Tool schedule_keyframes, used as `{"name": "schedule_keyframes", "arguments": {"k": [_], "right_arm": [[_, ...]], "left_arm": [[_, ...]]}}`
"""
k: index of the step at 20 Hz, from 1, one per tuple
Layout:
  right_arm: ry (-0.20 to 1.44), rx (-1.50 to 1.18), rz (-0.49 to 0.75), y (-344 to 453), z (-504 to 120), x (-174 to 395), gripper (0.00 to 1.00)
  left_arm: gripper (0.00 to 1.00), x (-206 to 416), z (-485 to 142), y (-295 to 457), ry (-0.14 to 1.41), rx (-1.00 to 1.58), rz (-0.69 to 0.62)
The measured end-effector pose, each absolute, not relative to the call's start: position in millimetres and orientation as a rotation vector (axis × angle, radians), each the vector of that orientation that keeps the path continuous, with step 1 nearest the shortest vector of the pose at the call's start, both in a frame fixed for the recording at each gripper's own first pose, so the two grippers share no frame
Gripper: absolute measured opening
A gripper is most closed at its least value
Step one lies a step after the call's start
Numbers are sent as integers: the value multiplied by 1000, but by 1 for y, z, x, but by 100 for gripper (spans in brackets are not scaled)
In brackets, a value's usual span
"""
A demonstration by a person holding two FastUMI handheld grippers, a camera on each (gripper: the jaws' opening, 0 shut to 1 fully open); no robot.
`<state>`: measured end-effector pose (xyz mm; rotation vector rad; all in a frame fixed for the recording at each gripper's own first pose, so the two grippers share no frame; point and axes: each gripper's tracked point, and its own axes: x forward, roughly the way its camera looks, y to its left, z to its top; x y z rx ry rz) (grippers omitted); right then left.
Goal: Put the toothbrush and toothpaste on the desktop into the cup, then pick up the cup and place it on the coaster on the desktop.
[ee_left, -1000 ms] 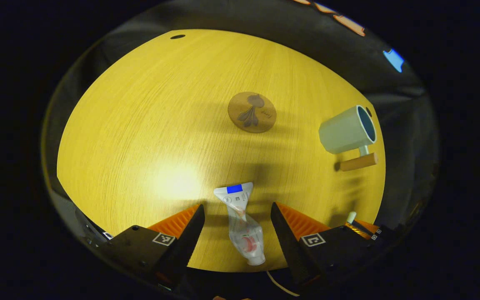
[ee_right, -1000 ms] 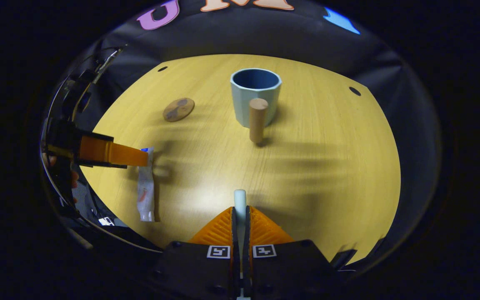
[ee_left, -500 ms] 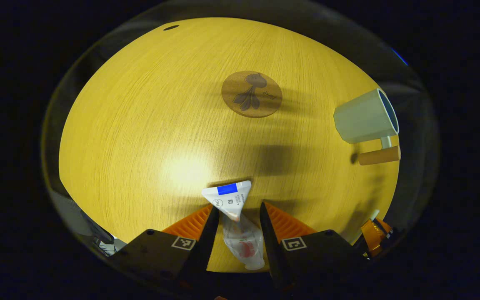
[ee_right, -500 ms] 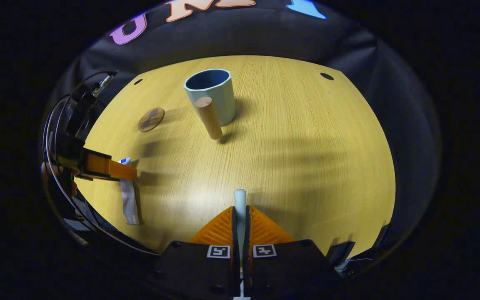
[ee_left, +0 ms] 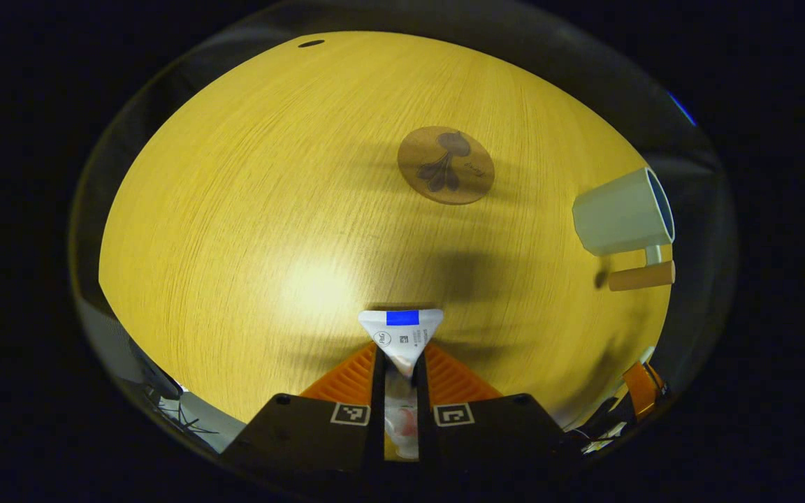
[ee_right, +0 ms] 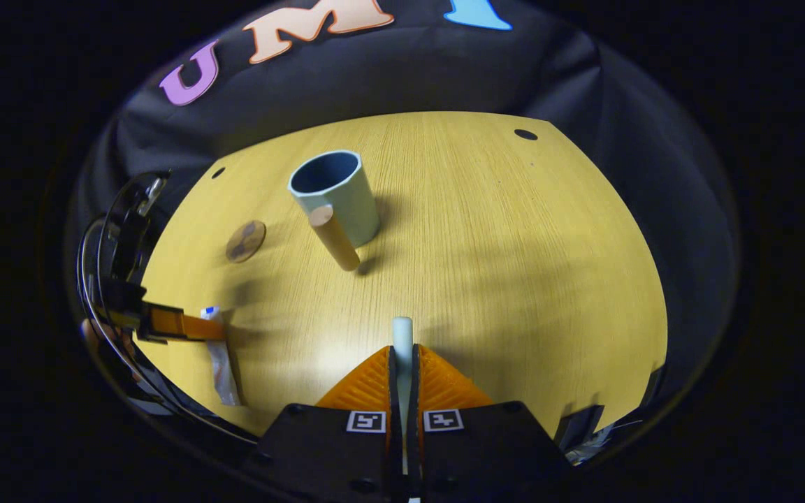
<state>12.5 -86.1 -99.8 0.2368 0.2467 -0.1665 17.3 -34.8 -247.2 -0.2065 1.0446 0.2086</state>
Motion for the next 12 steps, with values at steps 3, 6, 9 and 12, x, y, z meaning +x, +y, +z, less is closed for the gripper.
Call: {"name": "schedule_keyframes", "arguments": {"k": [3,6,9,12], "right_arm": [[176,249,-181,-98,-76,11,5],[74,260,-176,-102,-41,4,5],[-60,246,-175,-107,3,-4,5],[-201,245,-149,-107,52,-5,5]], "left_arm": [[15,18,-245,-38,1000,-228,158],[5,18,-240,-38,953,-308,108],[2,18,-237,-43,919,-333,73],[3,23,-219,-47,827,-286,9]]}}
